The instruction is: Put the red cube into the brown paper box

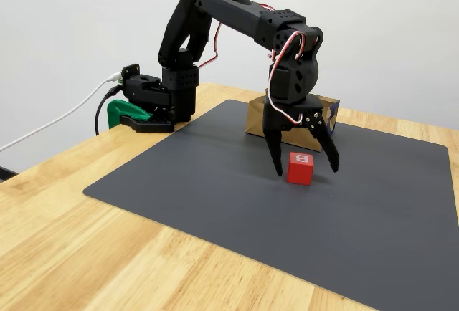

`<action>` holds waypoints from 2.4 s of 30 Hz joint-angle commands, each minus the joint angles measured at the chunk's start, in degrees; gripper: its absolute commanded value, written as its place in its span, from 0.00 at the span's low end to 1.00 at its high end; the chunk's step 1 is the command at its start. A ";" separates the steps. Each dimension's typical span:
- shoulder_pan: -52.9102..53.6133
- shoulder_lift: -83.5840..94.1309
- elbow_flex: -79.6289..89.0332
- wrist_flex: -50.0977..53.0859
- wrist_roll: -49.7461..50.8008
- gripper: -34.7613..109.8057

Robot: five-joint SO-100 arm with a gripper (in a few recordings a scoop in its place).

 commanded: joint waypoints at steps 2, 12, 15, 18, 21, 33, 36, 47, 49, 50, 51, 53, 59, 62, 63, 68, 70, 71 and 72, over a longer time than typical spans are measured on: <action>0.35 0.53 -1.67 0.53 0.00 0.50; -0.79 -0.26 -1.76 0.97 -1.32 0.45; -0.88 -0.44 -1.85 1.23 -1.58 0.45; -1.14 -0.53 -1.85 1.67 -2.81 0.43; -1.41 -0.62 -1.76 1.85 -3.43 0.38; -0.97 1.76 0.09 -2.46 3.69 0.25; -0.62 5.27 3.52 -7.91 4.83 0.25; -0.97 25.22 23.91 -25.93 9.93 0.24; -1.32 28.83 26.02 -26.37 11.34 0.24; -1.58 30.67 27.51 -27.33 11.87 0.24; -1.93 32.61 29.18 -28.56 12.22 0.24; -2.90 36.65 32.70 -30.59 12.57 0.24; -6.42 51.77 45.09 -33.75 11.95 0.24; -8.53 58.97 50.89 -34.72 12.30 0.24; -9.23 60.91 52.21 -34.28 12.30 0.24; -12.74 71.81 61.08 -36.56 11.69 0.24; -14.15 76.55 65.57 -38.94 10.28 0.24; -14.94 78.75 67.41 -39.73 9.76 0.24; -15.64 80.95 69.08 -40.17 9.40 0.24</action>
